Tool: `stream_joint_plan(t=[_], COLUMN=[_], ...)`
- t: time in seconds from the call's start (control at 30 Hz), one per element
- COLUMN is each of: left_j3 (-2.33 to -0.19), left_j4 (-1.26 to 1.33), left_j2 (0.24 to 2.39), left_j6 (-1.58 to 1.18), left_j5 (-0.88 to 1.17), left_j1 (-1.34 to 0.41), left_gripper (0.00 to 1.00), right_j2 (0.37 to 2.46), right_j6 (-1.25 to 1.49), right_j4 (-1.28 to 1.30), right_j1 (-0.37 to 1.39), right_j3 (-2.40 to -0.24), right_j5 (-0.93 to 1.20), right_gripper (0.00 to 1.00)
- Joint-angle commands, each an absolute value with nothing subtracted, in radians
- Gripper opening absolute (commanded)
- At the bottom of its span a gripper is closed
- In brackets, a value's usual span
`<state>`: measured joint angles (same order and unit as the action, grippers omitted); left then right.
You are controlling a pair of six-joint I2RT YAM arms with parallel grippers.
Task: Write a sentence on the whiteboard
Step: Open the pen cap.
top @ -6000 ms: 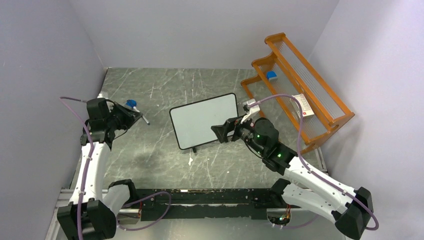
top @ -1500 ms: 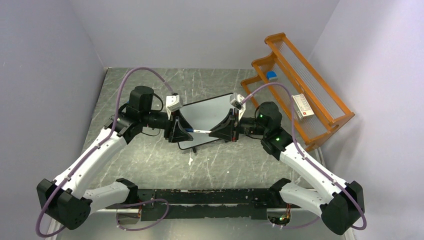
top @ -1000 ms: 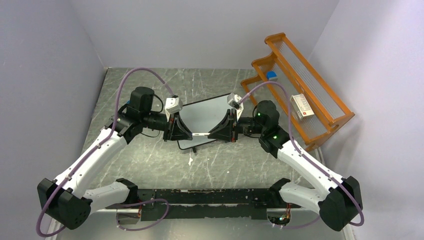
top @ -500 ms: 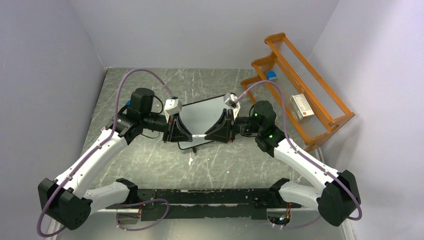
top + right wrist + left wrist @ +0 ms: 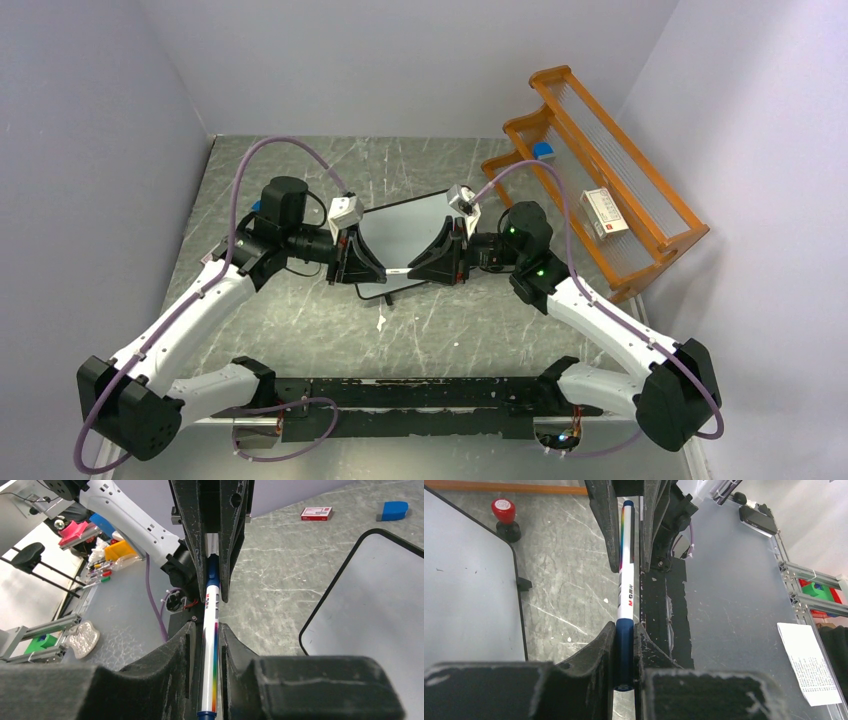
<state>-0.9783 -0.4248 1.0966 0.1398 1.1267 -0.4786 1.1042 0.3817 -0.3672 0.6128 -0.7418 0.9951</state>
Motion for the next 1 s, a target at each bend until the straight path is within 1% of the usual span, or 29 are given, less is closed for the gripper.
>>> stream_joint_plan(t=[0.0,0.1,0.17,0.3,0.5,0.67,0.97], left_j3=[-0.959,-0.954,-0.953,-0.955,-0.954,-0.942,-0.905], left_j4=[-0.327,-0.317,-0.314,-0.328,-0.358,-0.365,-0.337], left_j2=[1.067,1.063,1.064,1.068,1.064,1.042,0.989], left_j6=[0.097,0.087,0.083,0.096,0.116,0.113,0.087], left_j5=[1.15,1.152,1.152,1.161,1.147,1.122,1.092], left_j1=[-0.473,-0.47,-0.467,-0.466,-0.465,-0.454,-0.392], left_gripper=[0.05,0.05,0.05,0.05,0.05,0.05,0.05], right_j2=[1.107,1.099,1.095,1.088,1.075,1.049,0.997], right_j6=[0.388,0.384,0.385,0.378,0.394,0.382,0.412], right_j4=[-0.389,-0.386,-0.388,-0.382,-0.413,-0.4,-0.408], right_j1=[0.62,0.62,0.621,0.62,0.621,0.611,0.504], right_j3=[-0.752,-0.75,-0.747,-0.744,-0.736,-0.733,-0.714], right_j5=[0.999,0.997,0.996,0.987,1.002,1.025,1.096], right_gripper=[0.27,0.26,0.24,0.17,0.0,0.0,0.0])
